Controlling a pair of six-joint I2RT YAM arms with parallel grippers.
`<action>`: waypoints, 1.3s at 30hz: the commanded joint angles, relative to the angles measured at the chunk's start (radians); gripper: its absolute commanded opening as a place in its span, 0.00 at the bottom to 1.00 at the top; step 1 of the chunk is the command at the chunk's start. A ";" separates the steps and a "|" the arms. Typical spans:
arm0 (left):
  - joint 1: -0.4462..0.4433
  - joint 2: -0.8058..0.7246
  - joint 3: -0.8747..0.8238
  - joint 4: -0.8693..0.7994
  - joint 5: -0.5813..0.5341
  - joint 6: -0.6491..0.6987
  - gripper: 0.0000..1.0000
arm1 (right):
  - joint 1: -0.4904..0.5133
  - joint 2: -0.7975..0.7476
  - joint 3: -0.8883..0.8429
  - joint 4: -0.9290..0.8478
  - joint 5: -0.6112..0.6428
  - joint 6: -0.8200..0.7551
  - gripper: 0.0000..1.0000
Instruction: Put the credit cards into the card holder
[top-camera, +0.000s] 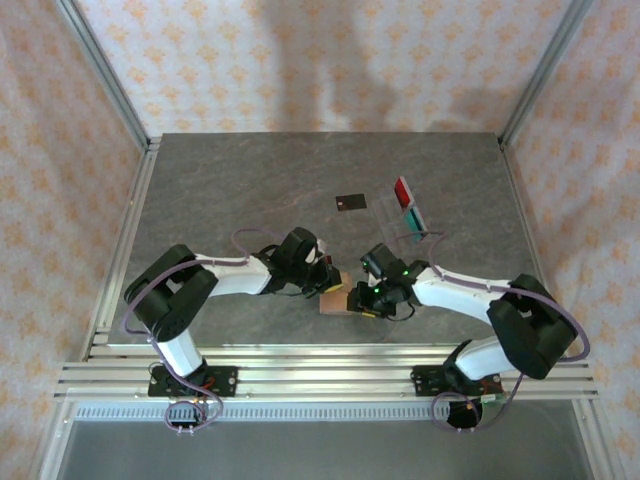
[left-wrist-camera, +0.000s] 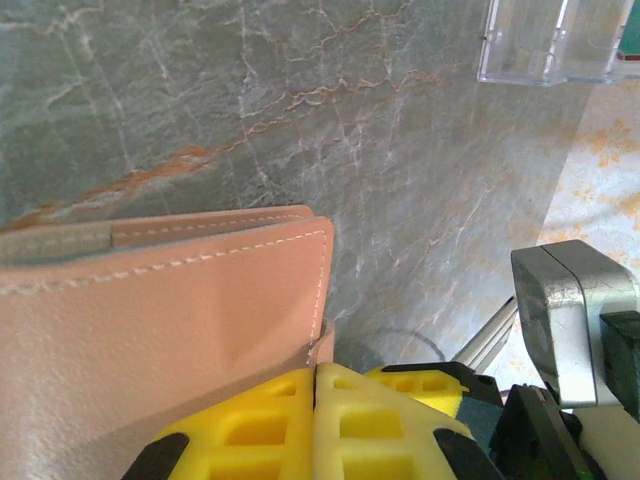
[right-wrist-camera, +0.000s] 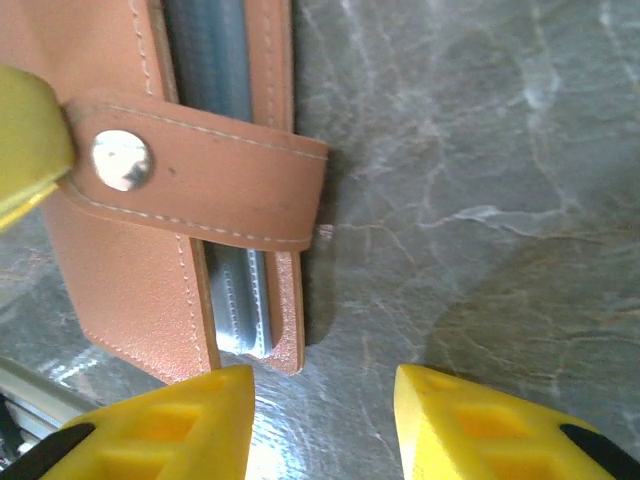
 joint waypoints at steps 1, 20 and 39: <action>0.010 -0.037 -0.018 -0.020 -0.007 0.011 0.00 | -0.004 -0.048 0.004 0.061 -0.029 0.035 0.43; 0.020 -0.033 -0.029 -0.004 0.011 0.019 0.00 | -0.004 0.065 -0.093 0.332 -0.104 0.153 0.02; 0.036 -0.037 -0.077 0.021 0.014 0.033 0.00 | -0.053 0.041 -0.105 0.231 -0.102 0.112 0.00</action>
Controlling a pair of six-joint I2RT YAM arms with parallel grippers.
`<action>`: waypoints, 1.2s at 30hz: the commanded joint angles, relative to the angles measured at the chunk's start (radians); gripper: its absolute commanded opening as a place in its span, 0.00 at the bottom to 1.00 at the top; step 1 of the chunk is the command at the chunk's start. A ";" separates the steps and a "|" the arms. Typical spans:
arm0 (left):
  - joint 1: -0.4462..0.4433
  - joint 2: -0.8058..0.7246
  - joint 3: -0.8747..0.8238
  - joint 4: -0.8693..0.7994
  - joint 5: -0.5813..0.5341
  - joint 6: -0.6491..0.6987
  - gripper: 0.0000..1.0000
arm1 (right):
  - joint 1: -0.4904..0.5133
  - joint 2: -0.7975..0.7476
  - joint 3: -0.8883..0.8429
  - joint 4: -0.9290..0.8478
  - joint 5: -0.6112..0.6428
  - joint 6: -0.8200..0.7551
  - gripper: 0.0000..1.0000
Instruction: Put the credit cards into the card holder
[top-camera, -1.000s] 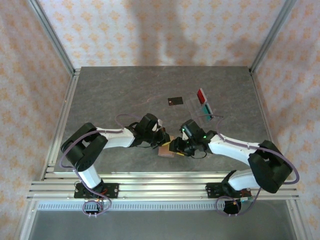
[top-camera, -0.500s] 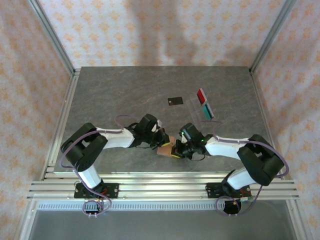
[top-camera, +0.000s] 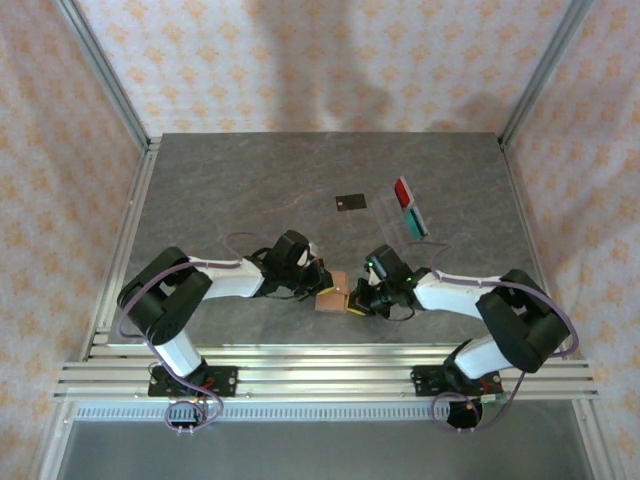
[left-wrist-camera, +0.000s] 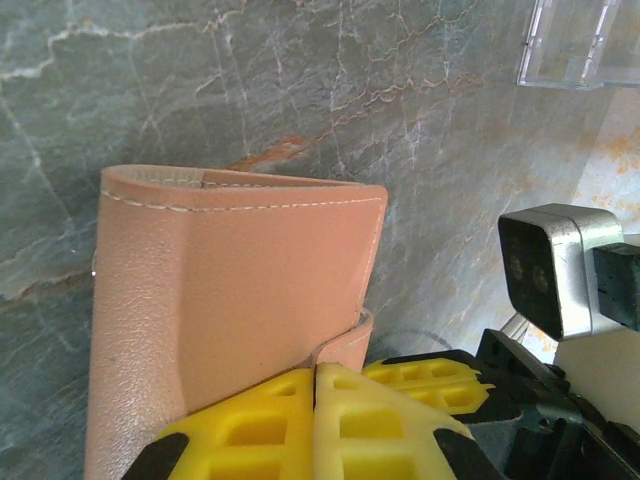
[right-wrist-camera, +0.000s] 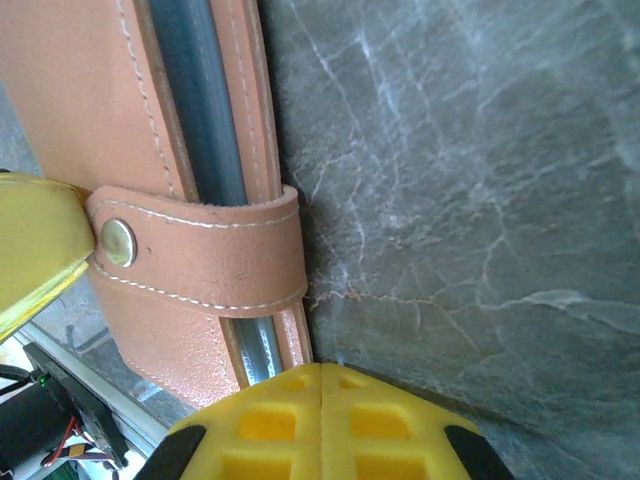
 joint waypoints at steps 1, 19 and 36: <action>0.005 -0.008 -0.014 0.022 0.008 0.012 0.00 | -0.006 -0.003 0.000 -0.039 0.014 -0.024 0.00; 0.006 0.018 0.006 0.036 0.018 0.012 0.00 | -0.004 -0.041 -0.041 0.184 -0.083 0.049 0.44; 0.006 0.032 0.005 0.042 0.025 0.011 0.00 | -0.004 0.035 -0.047 0.250 -0.110 0.057 0.26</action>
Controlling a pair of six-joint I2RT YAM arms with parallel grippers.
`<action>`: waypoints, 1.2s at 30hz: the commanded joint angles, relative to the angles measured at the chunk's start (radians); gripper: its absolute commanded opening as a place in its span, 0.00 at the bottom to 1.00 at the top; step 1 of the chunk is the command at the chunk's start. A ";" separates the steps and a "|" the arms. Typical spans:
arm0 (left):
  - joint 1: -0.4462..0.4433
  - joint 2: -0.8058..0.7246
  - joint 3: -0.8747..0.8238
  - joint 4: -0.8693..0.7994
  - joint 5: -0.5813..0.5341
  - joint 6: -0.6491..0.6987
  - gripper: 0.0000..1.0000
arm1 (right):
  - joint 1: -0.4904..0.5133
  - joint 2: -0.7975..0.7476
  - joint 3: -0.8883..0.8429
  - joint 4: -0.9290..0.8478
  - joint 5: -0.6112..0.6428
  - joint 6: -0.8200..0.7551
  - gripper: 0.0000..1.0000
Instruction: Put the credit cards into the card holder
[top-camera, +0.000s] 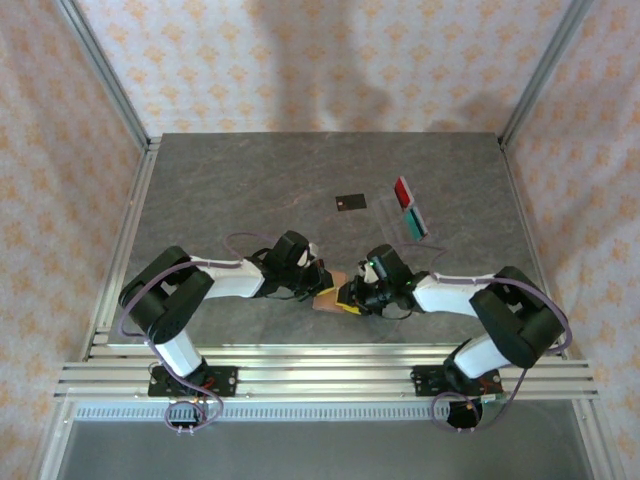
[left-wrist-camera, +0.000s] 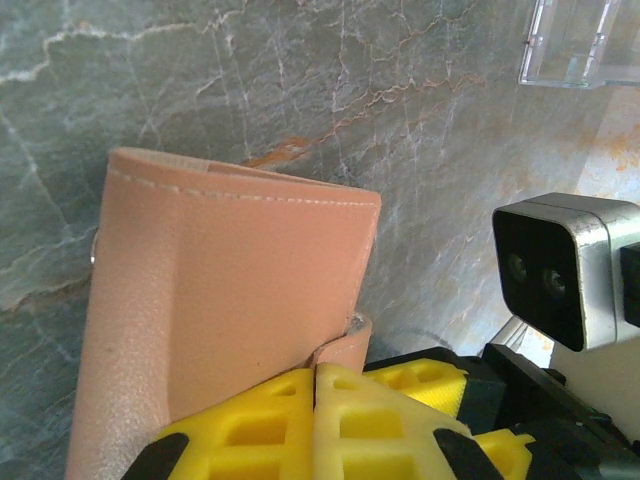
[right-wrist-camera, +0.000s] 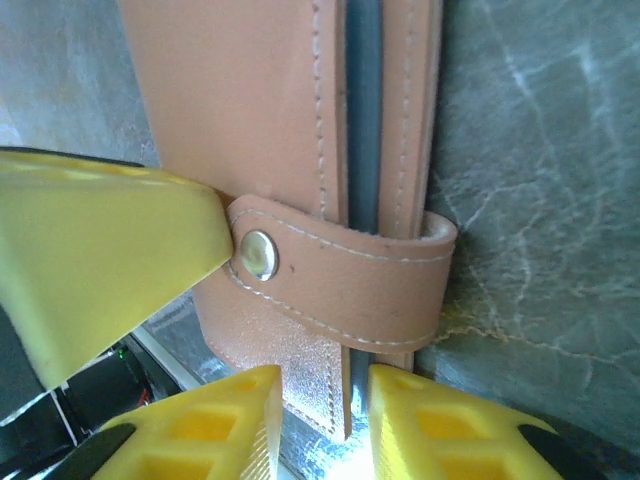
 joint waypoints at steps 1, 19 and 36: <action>0.006 0.023 0.010 0.024 0.021 0.009 0.00 | -0.002 0.003 -0.007 0.030 -0.009 -0.002 0.26; 0.006 0.044 0.005 0.055 0.029 -0.001 0.00 | -0.002 0.025 -0.003 0.058 -0.020 0.006 0.33; 0.025 -0.020 -0.012 0.012 0.033 0.038 0.00 | -0.002 0.052 0.011 -0.116 0.081 -0.058 0.00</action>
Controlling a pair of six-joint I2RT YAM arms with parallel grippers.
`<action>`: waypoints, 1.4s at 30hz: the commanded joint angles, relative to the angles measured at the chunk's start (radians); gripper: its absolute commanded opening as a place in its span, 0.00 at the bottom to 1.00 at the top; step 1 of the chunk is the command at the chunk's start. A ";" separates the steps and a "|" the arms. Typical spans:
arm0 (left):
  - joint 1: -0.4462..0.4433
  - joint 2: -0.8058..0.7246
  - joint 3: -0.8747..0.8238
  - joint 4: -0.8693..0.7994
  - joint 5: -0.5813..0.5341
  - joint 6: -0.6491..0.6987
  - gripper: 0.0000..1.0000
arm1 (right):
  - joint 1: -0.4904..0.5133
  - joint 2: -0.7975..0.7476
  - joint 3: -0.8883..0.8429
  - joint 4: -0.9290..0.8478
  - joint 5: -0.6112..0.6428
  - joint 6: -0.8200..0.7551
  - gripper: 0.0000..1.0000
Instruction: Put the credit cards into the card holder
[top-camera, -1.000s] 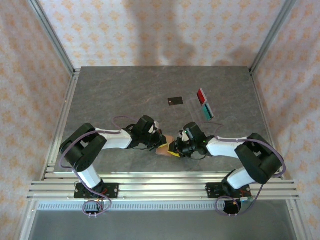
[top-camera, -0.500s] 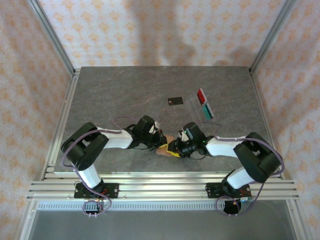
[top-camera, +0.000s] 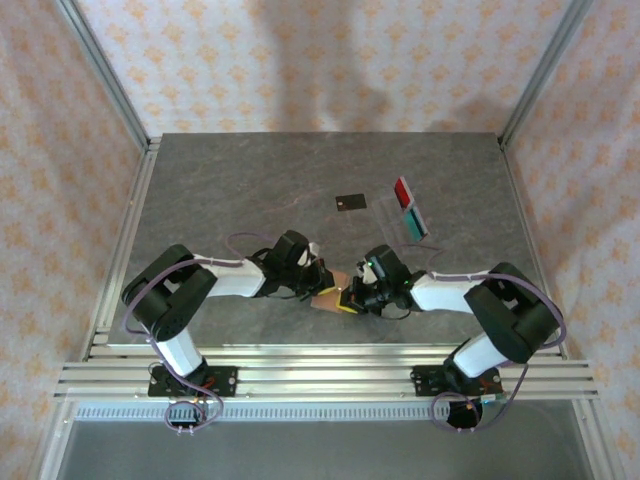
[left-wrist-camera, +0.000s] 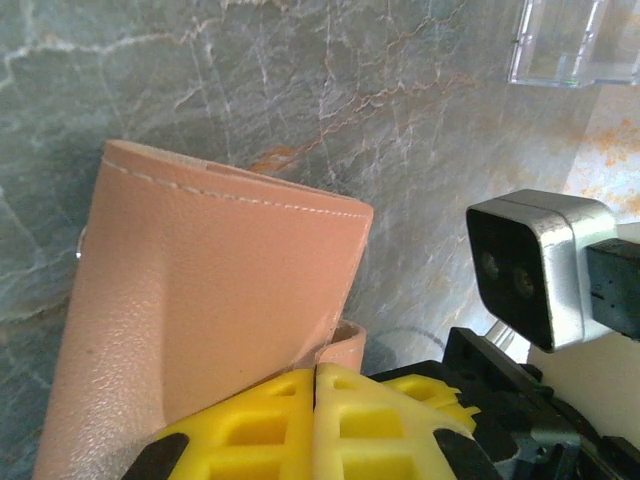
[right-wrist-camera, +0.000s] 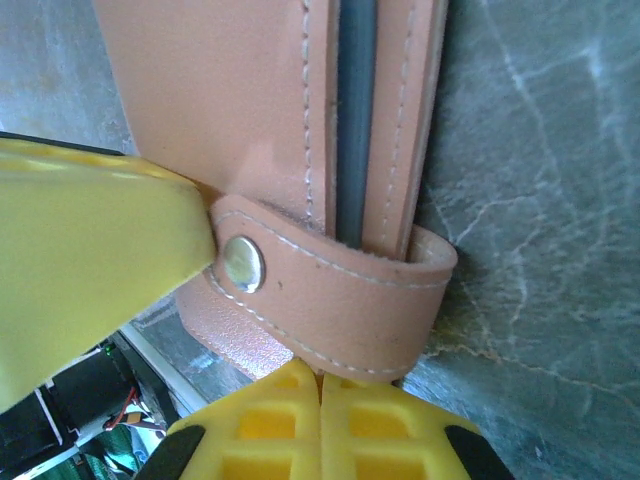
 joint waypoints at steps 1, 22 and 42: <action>0.016 -0.040 -0.012 -0.031 0.011 0.039 0.00 | -0.002 0.015 0.001 -0.112 0.081 -0.029 0.00; 0.032 -0.060 -0.041 -0.087 0.009 0.094 0.00 | -0.003 0.013 0.020 -0.139 0.069 -0.043 0.00; 0.030 0.016 -0.050 -0.078 -0.005 0.117 0.00 | -0.004 -0.154 0.130 -0.297 0.079 -0.080 0.18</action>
